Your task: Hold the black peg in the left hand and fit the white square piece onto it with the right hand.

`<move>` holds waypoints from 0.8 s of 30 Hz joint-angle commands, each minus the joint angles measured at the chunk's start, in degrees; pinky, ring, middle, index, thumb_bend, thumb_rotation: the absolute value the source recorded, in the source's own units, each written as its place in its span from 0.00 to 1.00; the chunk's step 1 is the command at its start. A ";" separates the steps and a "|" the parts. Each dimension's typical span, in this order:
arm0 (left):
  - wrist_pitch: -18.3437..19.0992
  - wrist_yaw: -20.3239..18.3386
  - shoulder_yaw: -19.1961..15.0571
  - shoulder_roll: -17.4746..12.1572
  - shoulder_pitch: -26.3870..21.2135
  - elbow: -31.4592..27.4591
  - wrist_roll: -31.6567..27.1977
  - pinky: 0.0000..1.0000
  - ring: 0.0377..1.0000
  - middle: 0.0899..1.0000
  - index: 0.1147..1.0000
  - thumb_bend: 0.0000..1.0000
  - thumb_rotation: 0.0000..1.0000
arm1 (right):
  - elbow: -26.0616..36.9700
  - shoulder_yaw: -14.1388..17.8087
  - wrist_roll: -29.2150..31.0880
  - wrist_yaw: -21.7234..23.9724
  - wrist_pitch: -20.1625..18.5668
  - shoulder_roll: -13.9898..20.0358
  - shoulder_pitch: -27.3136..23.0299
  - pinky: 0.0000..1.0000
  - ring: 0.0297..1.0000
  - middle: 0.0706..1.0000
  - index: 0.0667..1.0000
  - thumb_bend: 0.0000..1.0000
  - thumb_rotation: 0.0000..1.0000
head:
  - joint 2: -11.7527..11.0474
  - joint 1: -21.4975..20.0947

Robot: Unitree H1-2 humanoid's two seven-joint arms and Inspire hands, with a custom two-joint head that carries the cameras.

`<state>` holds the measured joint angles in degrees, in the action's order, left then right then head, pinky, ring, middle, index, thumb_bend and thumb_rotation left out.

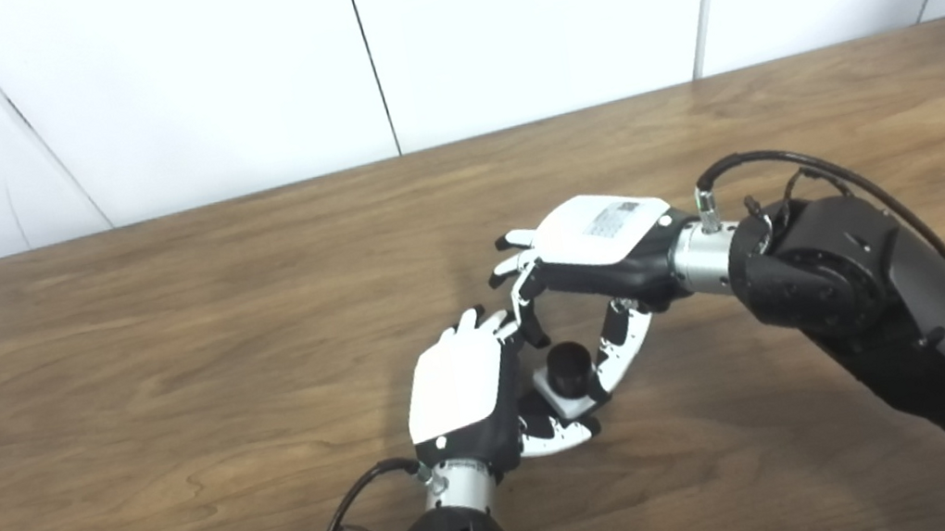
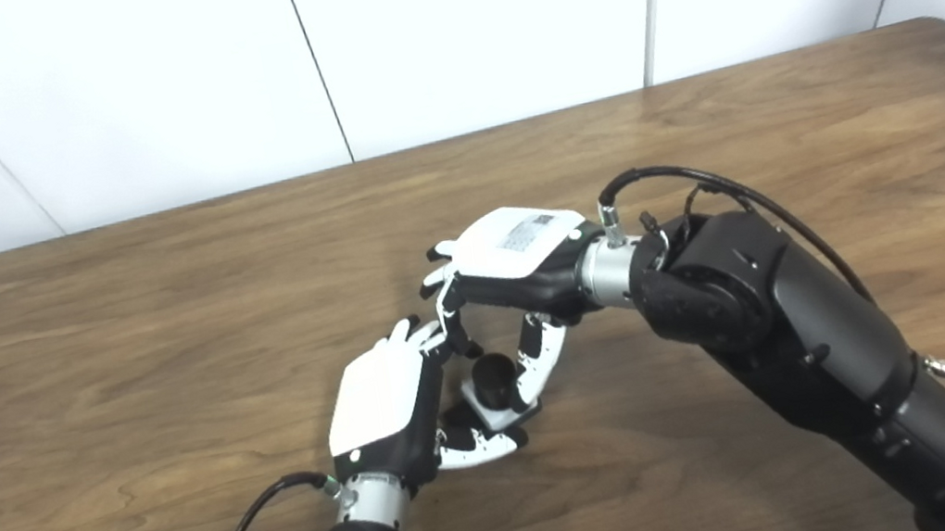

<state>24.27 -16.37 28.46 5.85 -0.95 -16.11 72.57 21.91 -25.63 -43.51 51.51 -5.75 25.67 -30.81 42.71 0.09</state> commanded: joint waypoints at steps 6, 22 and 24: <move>0.80 -0.28 -0.17 1.84 -1.30 -0.36 0.86 0.98 0.99 0.89 0.71 0.86 0.30 | 1.16 0.77 -0.44 0.10 0.78 0.91 -2.33 0.88 1.00 0.91 0.61 0.92 0.34 | 0.06 0.01; 2.16 -3.77 -1.55 1.57 -0.82 -3.32 2.42 0.96 0.97 0.90 0.76 0.88 0.33 | 1.25 1.74 0.06 0.67 -0.76 0.76 -3.24 0.86 1.00 0.92 0.64 0.96 0.40 | -0.39 0.41; 1.82 -3.73 -1.98 1.20 -0.68 -3.69 2.50 0.95 0.97 0.90 0.76 0.88 0.33 | 1.27 2.20 0.32 0.53 -0.89 0.76 -3.13 0.86 1.00 0.92 0.63 0.96 0.39 | -0.39 0.41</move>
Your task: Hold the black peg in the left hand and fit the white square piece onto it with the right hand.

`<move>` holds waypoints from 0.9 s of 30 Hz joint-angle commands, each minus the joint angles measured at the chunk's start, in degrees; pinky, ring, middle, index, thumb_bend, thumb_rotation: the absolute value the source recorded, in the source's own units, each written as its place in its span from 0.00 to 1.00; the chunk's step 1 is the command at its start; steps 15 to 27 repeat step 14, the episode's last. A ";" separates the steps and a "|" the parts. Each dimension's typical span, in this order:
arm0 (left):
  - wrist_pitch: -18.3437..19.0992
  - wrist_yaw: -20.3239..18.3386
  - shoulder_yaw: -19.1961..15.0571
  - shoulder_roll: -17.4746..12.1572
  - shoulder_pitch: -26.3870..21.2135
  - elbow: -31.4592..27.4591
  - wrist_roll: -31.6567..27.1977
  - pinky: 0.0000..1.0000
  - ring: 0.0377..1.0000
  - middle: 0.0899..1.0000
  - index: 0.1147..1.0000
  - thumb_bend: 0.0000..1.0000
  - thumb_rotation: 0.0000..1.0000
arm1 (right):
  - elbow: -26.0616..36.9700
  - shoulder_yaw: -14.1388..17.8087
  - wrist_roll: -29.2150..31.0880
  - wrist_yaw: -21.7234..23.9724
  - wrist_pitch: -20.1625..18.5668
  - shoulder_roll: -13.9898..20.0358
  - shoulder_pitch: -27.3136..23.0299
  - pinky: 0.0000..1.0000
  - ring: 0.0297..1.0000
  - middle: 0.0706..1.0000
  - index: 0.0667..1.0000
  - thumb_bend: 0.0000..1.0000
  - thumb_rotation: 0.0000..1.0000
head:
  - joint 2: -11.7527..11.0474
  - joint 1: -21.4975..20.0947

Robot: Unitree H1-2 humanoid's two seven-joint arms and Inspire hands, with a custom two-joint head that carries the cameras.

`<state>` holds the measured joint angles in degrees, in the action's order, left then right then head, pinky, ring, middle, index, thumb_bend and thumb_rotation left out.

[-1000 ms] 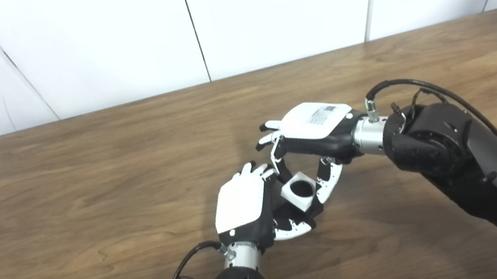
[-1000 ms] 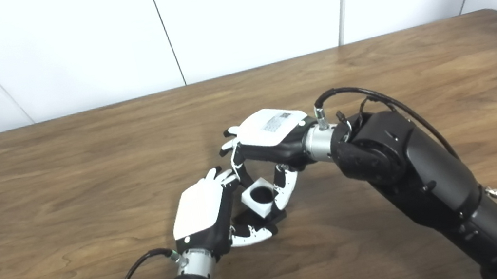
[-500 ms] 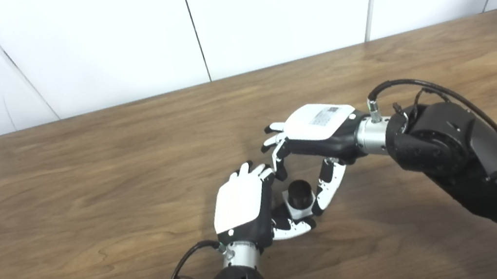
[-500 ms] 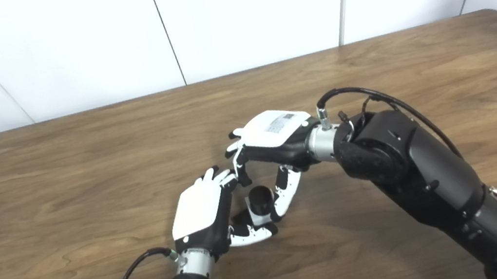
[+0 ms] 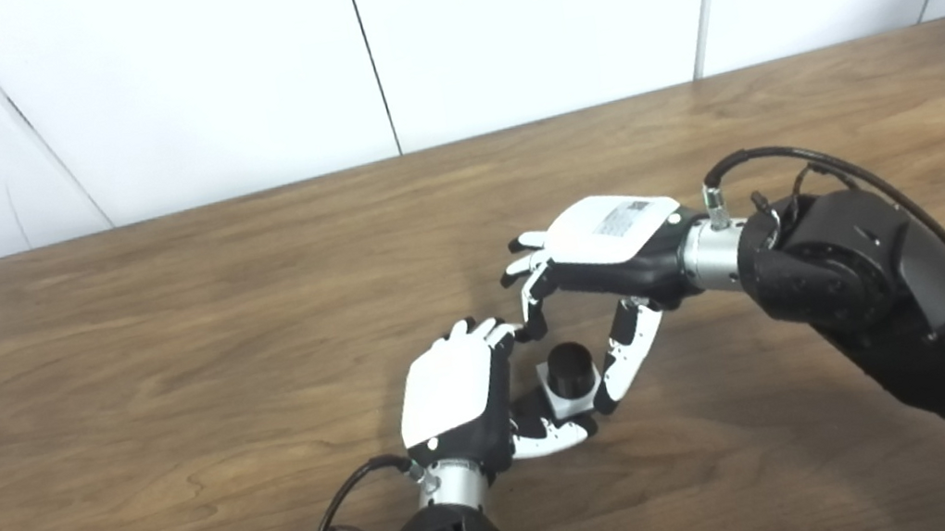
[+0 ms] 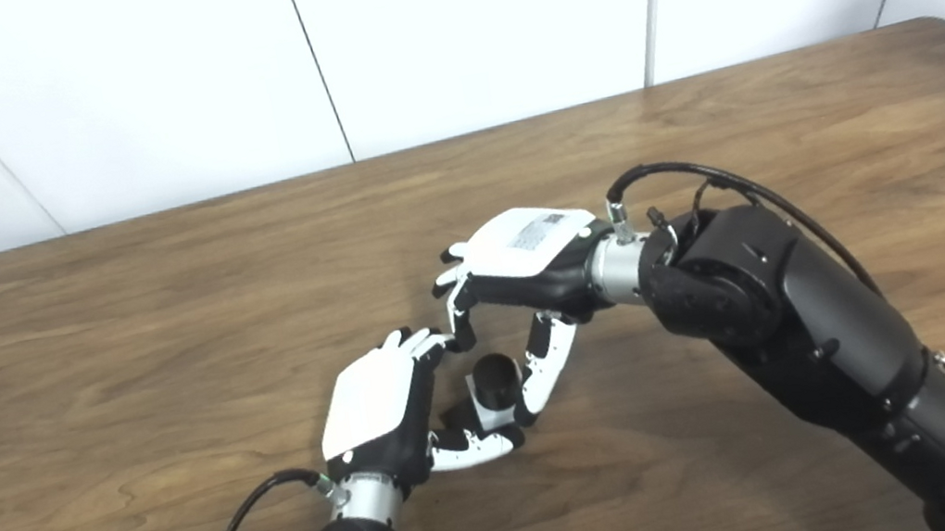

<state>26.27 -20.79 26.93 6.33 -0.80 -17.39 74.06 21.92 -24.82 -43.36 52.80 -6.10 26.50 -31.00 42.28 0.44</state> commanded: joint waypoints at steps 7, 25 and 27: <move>-0.34 -1.35 -2.64 -0.28 -0.22 -4.90 0.71 0.95 0.97 0.91 0.79 0.88 0.35 | 1.52 2.80 0.56 -0.43 -1.78 0.22 -2.67 0.87 1.00 0.92 0.63 0.96 0.38 | -0.12 -0.18; -1.13 -3.57 -4.45 -1.37 0.57 -7.70 -0.09 0.94 0.97 0.92 0.81 0.88 0.36 | 2.04 3.82 0.77 -0.10 -2.85 1.03 -2.42 0.85 1.00 0.93 0.65 0.95 0.38 | -0.11 -0.53; -1.13 -3.57 -4.45 -1.37 0.57 -7.70 -0.09 0.94 0.97 0.92 0.81 0.88 0.36 | 2.04 3.82 0.77 -0.10 -2.85 1.03 -2.42 0.85 1.00 0.93 0.65 0.95 0.38 | -0.11 -0.53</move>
